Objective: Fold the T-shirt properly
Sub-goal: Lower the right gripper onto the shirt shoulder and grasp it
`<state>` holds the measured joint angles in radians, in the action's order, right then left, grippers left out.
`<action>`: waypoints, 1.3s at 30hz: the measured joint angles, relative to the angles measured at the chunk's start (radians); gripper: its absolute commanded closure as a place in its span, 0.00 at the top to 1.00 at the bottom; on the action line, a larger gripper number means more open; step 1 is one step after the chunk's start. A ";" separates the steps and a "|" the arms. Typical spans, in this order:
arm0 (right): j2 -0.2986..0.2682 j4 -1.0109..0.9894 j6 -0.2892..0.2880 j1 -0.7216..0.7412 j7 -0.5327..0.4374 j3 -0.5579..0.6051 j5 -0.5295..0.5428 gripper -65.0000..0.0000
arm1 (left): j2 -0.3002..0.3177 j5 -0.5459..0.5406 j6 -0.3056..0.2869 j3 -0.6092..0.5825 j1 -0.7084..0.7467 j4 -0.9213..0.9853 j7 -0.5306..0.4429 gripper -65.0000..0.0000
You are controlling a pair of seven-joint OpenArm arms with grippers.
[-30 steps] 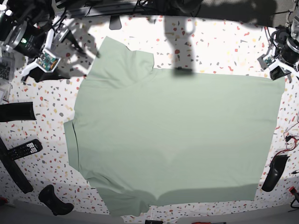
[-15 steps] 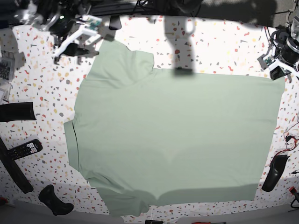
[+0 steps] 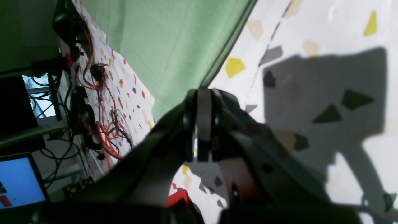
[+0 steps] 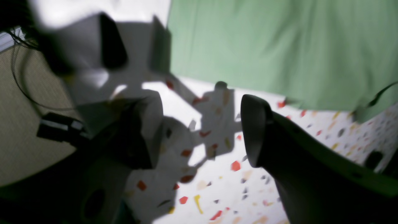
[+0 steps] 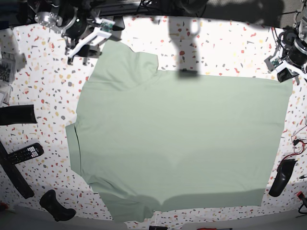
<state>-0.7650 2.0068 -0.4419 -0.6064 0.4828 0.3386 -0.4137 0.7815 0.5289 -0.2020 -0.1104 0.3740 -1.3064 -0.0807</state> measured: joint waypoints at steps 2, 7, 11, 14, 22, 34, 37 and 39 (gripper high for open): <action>-0.003 -0.032 0.005 0.000 -0.045 -0.001 0.002 0.59 | 0.000 0.000 0.000 0.000 0.000 0.000 0.001 0.00; 0.000 -0.100 0.005 0.000 -0.137 0.000 0.013 0.59 | 0.000 0.000 0.000 0.000 0.000 0.000 0.000 0.00; 0.000 -0.109 0.004 0.002 -0.207 -0.001 -0.004 0.59 | 0.000 0.000 0.000 0.000 0.000 0.000 -0.001 0.00; 0.000 -0.109 0.001 0.003 -0.213 -0.001 -0.005 0.59 | 0.000 0.000 0.000 0.000 0.000 0.000 -0.001 0.00; 0.001 -0.111 -0.172 0.005 -0.323 -0.001 -0.058 0.59 | 0.000 0.000 0.000 0.000 0.000 0.000 -0.001 0.00; 0.003 -0.154 -0.099 0.025 -0.373 0.000 -0.090 0.41 | 0.000 0.000 0.000 0.000 0.000 0.000 -0.001 0.00; 0.038 -0.198 -0.060 0.048 -0.395 0.000 -0.084 0.41 | 0.000 -0.002 0.000 0.000 0.000 0.000 0.000 0.00; 0.077 -0.229 -0.046 0.069 -0.401 0.000 -0.084 0.39 | 0.000 -0.002 0.000 0.000 0.000 0.000 -0.002 0.00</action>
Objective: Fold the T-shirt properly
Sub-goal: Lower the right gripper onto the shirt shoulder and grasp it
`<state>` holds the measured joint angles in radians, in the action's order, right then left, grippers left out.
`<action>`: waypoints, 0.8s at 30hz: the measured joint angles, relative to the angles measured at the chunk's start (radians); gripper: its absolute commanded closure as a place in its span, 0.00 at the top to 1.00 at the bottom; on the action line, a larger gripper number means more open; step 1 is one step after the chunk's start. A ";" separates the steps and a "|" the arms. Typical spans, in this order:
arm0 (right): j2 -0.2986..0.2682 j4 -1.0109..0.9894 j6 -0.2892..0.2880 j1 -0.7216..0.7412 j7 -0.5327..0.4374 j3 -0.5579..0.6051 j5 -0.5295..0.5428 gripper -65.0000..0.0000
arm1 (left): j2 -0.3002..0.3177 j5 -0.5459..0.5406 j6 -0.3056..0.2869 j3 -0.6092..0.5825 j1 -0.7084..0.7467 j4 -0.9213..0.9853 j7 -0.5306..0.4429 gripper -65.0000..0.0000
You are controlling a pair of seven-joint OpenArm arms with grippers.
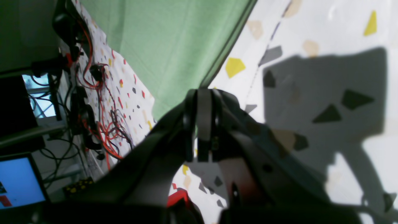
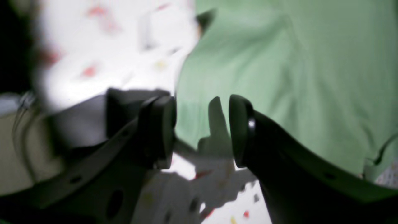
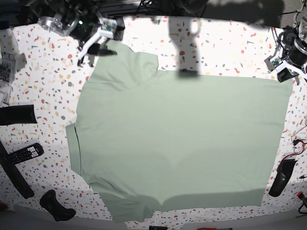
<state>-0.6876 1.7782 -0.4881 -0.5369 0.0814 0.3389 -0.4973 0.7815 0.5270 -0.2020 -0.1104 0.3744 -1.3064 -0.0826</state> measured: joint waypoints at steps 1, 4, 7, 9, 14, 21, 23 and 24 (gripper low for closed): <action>0.019 -0.012 0.000 0.007 0.000 0.000 0.000 0.37 | 0.000 -0.001 0.000 0.000 0.000 0.000 0.000 0.00; 0.059 -0.021 0.000 0.002 0.009 0.010 -0.056 0.25 | 0.000 0.001 0.000 0.000 0.000 0.000 0.001 0.00; 0.056 -0.022 0.000 -0.003 0.016 0.049 -0.092 0.11 | 0.000 0.001 0.000 0.000 0.000 0.000 0.001 0.00; 0.051 -0.021 0.004 -0.001 0.036 0.080 -0.098 0.00 | 0.000 0.001 0.000 0.000 0.000 0.000 0.001 0.00; 0.051 0.014 0.074 0.003 0.219 0.175 -0.109 0.00 | 0.000 0.002 0.000 0.000 0.000 0.000 0.001 0.00; 0.054 0.036 0.203 0.007 0.356 0.278 -0.129 0.00 | 0.000 0.002 0.012 0.000 0.000 0.000 0.000 0.00; 0.053 0.035 0.246 0.006 0.363 0.291 -0.125 0.00 | -0.001 0.002 0.039 0.000 0.000 0.000 0.003 0.00; 0.053 0.034 0.267 0.005 0.369 0.294 -0.123 0.00 | -0.001 0.001 0.058 0.000 0.002 0.000 0.003 0.00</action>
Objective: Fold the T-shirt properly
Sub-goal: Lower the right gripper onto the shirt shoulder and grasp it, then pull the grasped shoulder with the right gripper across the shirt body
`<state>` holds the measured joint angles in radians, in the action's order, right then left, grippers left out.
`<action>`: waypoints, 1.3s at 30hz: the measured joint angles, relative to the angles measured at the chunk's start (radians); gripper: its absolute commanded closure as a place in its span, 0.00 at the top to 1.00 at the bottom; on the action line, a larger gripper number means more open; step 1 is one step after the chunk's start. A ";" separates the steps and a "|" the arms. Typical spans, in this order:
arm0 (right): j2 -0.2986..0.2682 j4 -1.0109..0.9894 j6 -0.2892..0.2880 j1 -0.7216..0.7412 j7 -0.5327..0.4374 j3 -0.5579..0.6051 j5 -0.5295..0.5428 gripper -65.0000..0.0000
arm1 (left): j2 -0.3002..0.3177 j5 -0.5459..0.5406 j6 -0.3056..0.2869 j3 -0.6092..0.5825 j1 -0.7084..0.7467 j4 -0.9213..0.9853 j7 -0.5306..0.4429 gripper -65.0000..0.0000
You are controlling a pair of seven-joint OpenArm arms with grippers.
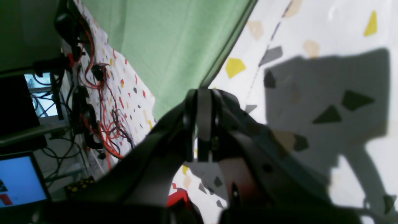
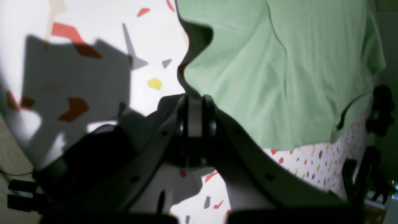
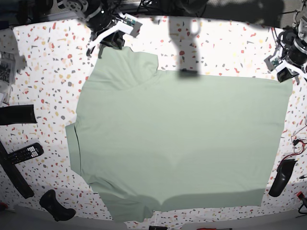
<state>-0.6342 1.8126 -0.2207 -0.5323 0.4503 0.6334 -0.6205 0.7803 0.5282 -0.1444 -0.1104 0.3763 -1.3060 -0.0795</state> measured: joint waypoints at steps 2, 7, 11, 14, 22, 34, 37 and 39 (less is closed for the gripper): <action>0.000 0.000 0.042 -0.003 0.017 0.000 0.000 0.00 | 0.001 0.000 0.053 0.000 0.001 0.000 -0.002 0.00; 0.000 0.019 0.107 -0.003 0.069 0.001 0.003 0.00 | 0.001 -0.005 0.153 -0.001 0.004 0.000 -0.011 0.00; -0.001 0.048 0.117 -0.003 0.076 0.000 0.022 0.00 | 0.001 -0.003 0.167 -0.002 0.006 0.000 -0.029 0.00; -0.003 0.053 0.117 -0.005 0.092 0.000 0.022 0.00 | 0.002 -0.004 0.167 -0.002 0.006 0.000 -0.030 0.00; 0.000 0.069 0.187 -0.006 0.183 0.013 0.021 0.00 | 0.002 0.001 0.171 -0.002 0.006 0.004 -0.085 0.00; -0.002 0.177 0.308 0.026 0.280 0.012 -0.035 0.00 | -0.007 0.004 0.188 -0.006 -0.020 0.006 -0.130 0.00; -0.003 0.177 0.307 0.092 0.282 0.012 0.028 0.00 | -0.007 0.003 0.190 -0.006 -0.045 0.006 -0.130 0.00; -0.002 0.177 0.313 0.152 0.280 0.013 0.117 0.00 | -0.007 -0.003 0.187 -0.006 -0.065 0.006 -0.129 0.00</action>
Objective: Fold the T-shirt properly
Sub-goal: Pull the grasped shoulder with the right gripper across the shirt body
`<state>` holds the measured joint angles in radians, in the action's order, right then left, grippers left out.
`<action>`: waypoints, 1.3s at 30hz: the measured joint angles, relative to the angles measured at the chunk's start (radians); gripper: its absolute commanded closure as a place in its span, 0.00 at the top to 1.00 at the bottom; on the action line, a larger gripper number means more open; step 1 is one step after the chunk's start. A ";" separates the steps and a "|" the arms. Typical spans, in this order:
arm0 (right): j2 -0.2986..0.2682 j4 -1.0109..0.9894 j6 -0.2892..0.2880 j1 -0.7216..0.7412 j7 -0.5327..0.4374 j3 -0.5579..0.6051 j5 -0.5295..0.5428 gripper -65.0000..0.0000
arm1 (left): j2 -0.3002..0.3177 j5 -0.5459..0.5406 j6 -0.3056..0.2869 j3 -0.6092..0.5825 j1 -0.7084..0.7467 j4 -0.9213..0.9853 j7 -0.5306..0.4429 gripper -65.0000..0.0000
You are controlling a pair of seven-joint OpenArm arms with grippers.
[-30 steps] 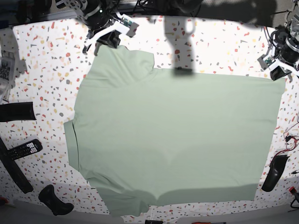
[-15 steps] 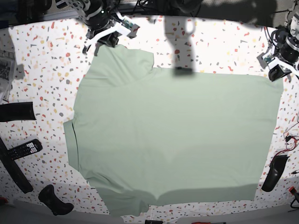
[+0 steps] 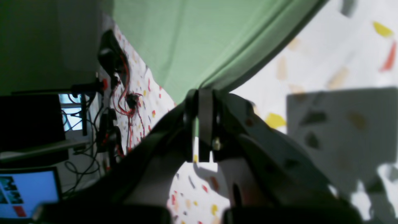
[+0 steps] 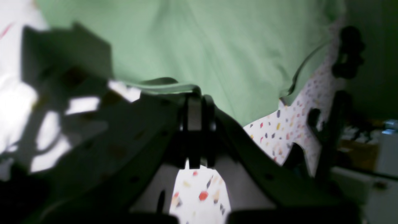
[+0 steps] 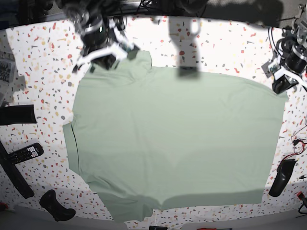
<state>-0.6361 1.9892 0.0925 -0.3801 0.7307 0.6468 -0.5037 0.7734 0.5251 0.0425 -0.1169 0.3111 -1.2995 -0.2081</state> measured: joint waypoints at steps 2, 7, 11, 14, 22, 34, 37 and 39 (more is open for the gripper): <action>0.006 0.000 0.006 0.078 0.002 0.000 0.091 0.00 | 0.000 -0.077 0.000 0.000 -0.025 0.001 0.004 0.00; 0.045 -0.031 0.009 0.218 -0.001 -0.001 0.130 0.00 | 0.000 -0.261 0.002 0.000 -0.092 0.001 0.042 0.00; 0.091 -0.117 0.006 0.294 -0.009 0.000 0.168 0.00 | -0.005 -0.330 -0.013 0.000 -0.129 0.002 0.053 0.00; 0.140 -0.210 0.006 0.356 -0.034 -0.001 0.166 0.00 | -0.046 -0.347 -0.037 0.001 -0.166 0.018 0.053 0.00; 0.220 -0.362 0.002 0.497 -0.034 0.000 0.168 0.00 | -0.154 -0.344 -0.050 -0.001 -0.279 0.165 0.060 0.00; 0.249 -0.589 -0.071 0.695 -0.121 0.000 0.248 0.00 | -0.219 -0.445 -0.053 0.000 -0.401 0.266 0.052 0.00; 0.271 -0.609 -0.101 0.725 -0.121 -0.001 0.248 0.00 | -0.247 -0.446 -0.053 0.000 -0.438 0.325 0.052 0.00; 0.291 -0.610 -0.113 0.737 -0.125 0.000 0.247 0.00 | -0.259 -0.445 -0.054 0.000 -0.463 0.364 0.051 0.00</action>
<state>-0.3454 1.3792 -0.0204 0.3569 0.6056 0.6464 -0.2569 0.5148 0.0803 -0.0113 -0.1169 -0.1516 -0.9352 -0.1570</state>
